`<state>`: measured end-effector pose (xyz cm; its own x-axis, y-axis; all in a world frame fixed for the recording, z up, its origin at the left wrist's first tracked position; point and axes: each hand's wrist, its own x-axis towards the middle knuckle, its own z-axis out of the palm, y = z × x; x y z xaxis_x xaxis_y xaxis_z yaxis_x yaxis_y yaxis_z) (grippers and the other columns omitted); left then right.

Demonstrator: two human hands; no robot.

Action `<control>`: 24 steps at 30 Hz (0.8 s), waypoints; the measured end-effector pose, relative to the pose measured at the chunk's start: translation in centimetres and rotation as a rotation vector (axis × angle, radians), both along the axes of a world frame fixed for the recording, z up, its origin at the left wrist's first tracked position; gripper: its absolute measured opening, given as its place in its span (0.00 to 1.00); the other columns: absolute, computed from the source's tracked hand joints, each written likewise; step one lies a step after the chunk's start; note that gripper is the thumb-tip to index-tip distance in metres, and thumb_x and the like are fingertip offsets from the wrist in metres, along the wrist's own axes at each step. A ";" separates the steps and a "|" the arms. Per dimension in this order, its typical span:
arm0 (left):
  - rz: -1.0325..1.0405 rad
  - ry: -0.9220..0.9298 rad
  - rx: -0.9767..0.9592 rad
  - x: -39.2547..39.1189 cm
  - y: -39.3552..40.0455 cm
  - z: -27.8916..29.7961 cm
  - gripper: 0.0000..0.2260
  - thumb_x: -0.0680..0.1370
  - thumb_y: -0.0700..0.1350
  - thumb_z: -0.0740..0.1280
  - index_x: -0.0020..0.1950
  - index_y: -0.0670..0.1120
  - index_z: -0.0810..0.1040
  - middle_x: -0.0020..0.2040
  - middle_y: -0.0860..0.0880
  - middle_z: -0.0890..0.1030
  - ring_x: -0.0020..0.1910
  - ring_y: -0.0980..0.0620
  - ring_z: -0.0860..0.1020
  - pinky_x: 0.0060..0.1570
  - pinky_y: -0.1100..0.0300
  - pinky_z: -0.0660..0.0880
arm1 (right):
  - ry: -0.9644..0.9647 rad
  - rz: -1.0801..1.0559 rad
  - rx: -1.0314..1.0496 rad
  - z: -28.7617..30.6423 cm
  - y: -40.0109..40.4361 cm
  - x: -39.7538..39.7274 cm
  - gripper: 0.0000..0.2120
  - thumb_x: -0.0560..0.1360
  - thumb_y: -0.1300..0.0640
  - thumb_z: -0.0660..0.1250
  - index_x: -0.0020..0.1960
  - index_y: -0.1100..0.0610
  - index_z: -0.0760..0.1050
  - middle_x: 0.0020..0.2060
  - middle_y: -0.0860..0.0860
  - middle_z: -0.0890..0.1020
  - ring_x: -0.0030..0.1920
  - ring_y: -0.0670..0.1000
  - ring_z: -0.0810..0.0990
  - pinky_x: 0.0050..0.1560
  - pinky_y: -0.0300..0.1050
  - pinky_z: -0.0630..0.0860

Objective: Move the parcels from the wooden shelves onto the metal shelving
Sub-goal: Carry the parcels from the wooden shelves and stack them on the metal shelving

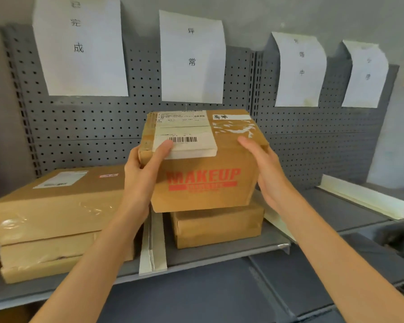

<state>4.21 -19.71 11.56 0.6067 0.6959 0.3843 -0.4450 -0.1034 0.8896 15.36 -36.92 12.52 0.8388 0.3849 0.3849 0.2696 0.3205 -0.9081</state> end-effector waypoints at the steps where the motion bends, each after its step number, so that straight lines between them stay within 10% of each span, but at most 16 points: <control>1: 0.016 0.013 -0.002 0.8 0.3 0.1 0.16 0.71 0.56 0.71 0.53 0.52 0.73 0.52 0.52 0.80 0.46 0.58 0.80 0.36 0.64 0.75 | -0.004 0.013 -0.012 0.1 0.4 1.2 0.21 0.70 0.45 0.71 0.62 0.47 0.74 0.55 0.46 0.82 0.54 0.46 0.81 0.58 0.49 0.75; 11: 0.041 0.070 -0.068 9.8 2.3 0.6 0.24 0.72 0.55 0.71 0.63 0.48 0.68 0.53 0.51 0.77 0.48 0.55 0.77 0.37 0.60 0.73 | 0.045 0.022 -0.069 0.1 3.4 10.2 0.15 0.75 0.45 0.66 0.60 0.47 0.74 0.52 0.46 0.83 0.48 0.42 0.82 0.42 0.38 0.72; 15: 0.039 0.144 -0.113 13.1 3.2 0.0 0.26 0.71 0.56 0.72 0.64 0.50 0.67 0.57 0.48 0.77 0.54 0.48 0.78 0.53 0.48 0.77 | 0.089 -0.005 -0.117 0.2 4.3 13.2 0.07 0.75 0.44 0.66 0.52 0.43 0.75 0.49 0.45 0.83 0.47 0.42 0.80 0.40 0.38 0.72; 24: 0.066 0.239 -0.148 16.8 5.1 -2.3 0.26 0.69 0.59 0.72 0.60 0.53 0.65 0.56 0.50 0.76 0.57 0.47 0.76 0.60 0.45 0.73 | 0.194 -0.005 -0.189 -2.0 6.3 16.4 0.16 0.74 0.41 0.65 0.58 0.46 0.75 0.50 0.44 0.82 0.48 0.40 0.78 0.38 0.37 0.66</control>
<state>21.04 -14.57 9.28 0.6194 0.7747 0.1272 -0.2174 0.0136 0.9760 31.73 -30.58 10.50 0.8921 0.4301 0.1383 0.0859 0.1390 -0.9866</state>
